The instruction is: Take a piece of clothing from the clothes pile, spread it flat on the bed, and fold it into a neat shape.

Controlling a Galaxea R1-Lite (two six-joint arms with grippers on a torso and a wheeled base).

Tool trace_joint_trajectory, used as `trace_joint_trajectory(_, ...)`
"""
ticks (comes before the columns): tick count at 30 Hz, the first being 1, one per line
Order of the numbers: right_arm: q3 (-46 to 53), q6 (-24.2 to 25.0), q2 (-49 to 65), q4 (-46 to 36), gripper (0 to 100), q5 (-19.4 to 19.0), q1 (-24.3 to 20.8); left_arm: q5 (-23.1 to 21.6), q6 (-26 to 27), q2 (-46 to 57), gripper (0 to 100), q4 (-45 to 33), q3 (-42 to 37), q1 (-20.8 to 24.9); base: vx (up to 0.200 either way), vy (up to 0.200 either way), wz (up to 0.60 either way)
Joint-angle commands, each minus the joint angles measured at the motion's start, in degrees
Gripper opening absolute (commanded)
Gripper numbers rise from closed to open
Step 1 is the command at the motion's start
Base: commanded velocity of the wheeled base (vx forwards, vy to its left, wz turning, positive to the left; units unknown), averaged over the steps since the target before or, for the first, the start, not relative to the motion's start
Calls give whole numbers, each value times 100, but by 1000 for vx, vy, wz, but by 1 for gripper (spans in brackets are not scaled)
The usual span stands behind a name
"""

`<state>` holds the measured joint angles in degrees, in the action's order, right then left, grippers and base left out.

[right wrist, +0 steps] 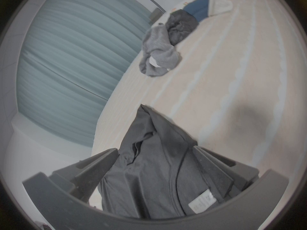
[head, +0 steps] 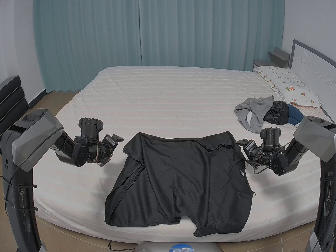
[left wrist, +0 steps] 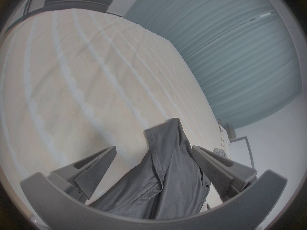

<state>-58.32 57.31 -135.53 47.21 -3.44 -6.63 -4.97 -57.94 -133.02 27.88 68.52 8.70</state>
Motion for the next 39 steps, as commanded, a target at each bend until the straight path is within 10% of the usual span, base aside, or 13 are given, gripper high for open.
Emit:
trace_joint_trajectory(1,269,158,115,69,100,-122,30,5,-68,242,100,68,-331,-9,0,0,0)
trace_joint_trajectory(39,567,114,89,385,100,-122,-84,313,494,-1059,100,51,1067,369,16,0,0)
